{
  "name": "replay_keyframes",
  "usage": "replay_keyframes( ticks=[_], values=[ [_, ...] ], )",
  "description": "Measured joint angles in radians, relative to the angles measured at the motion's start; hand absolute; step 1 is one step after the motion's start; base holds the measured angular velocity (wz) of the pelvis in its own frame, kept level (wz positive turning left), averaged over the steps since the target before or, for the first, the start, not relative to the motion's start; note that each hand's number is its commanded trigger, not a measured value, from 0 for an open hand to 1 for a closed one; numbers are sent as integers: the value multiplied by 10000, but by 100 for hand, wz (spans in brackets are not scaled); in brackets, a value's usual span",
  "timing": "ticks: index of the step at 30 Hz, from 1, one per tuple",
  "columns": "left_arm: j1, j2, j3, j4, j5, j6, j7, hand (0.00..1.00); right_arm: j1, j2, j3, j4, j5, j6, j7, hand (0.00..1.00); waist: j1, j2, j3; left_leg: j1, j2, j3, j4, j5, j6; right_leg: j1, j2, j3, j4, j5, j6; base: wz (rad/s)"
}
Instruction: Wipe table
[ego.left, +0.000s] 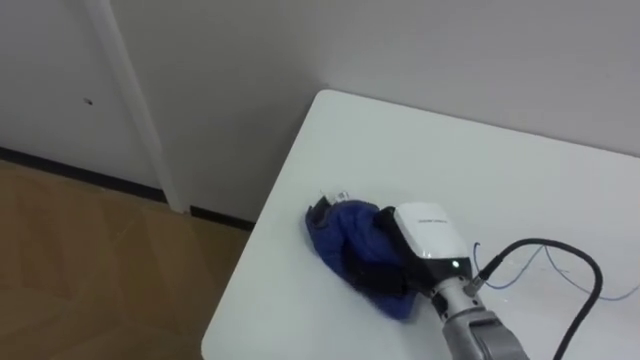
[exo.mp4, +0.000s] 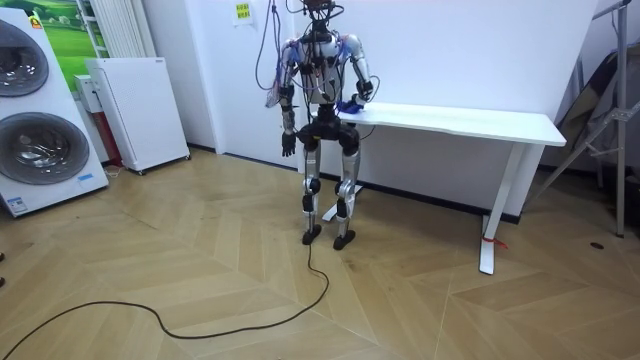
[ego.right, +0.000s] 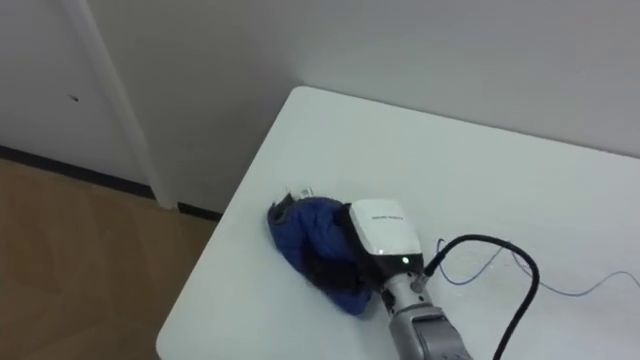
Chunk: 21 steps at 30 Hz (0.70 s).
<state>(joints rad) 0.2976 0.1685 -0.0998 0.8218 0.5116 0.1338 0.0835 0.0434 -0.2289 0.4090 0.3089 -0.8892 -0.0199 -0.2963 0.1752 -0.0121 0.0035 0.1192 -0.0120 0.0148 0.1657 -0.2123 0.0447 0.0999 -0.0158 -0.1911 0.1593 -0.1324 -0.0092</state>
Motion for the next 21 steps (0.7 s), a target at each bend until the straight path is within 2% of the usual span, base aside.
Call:
replay_keyframes(
  ticks=[4,6,8,11,12,13,15,16,18,21],
  values=[
    [495,-12,23,-287,-81,111,0,0,-361,21,-270,763,1169,-182,-12,100,-63,8,1,-51,-16,-96,71,6,-3,32,-22,-55,-44,-17,6,10],
    [702,-9,189,-347,-73,95,-3,0,-376,21,-752,1329,1589,-536,-277,100,-92,11,5,-32,-31,-221,115,26,24,140,-65,-89,-63,-68,57,26],
    [1010,17,667,-395,25,100,7,0,-157,-2,-1725,2030,2087,-756,-766,100,-178,7,-1,139,-104,-201,66,34,47,308,-167,-162,-87,-190,139,41],
    [1433,105,1616,-254,24,71,161,0,282,-255,-3320,3023,3099,-1166,-1638,100,-526,-50,-42,296,-205,-170,13,79,130,570,-307,-303,-129,-280,252,45],
    [1600,109,2086,-203,21,71,288,0,568,-406,-3976,3414,3430,-1259,-2062,100,-629,-109,-107,346,-237,-135,1,78,145,666,-352,-306,-127,-318,313,33],
    [1665,110,2292,-181,26,71,360,0,718,-514,-4293,3598,3534,-1269,-2254,100,-630,-74,-143,359,-237,-117,7,59,176,700,-360,-309,-103,-324,323,20],
    [1865,152,2942,-159,-30,81,452,0,984,-859,-5361,4413,3967,-1325,-2687,100,-720,-94,-164,426,-218,-87,-19,0,240,749,-357,-331,-68,-328,333,-4],
    [1890,152,3060,-140,-46,83,455,0,993,-937,-5553,4610,4112,-1333,-2739,100,-762,-115,-172,433,-219,-72,-24,-8,243,752,-358,-333,-77,-326,336,-6],
    [1853,155,3359,52,88,75,464,0,991,-1168,-6127,5518,4390,-1476,-2955,100,-1095,-186,-212,533,-225,-93,-42,-23,260,896,-362,-298,-82,-323,339,10],
    [1736,127,3350,35,338,14,456,0,991,-1316,-6677,6157,4531,-1539,-2998,100,-1291,-215,-232,669,-192,-4,-60,-65,257,1007,-354,-283,-34,-324,340,4]
  ],
)
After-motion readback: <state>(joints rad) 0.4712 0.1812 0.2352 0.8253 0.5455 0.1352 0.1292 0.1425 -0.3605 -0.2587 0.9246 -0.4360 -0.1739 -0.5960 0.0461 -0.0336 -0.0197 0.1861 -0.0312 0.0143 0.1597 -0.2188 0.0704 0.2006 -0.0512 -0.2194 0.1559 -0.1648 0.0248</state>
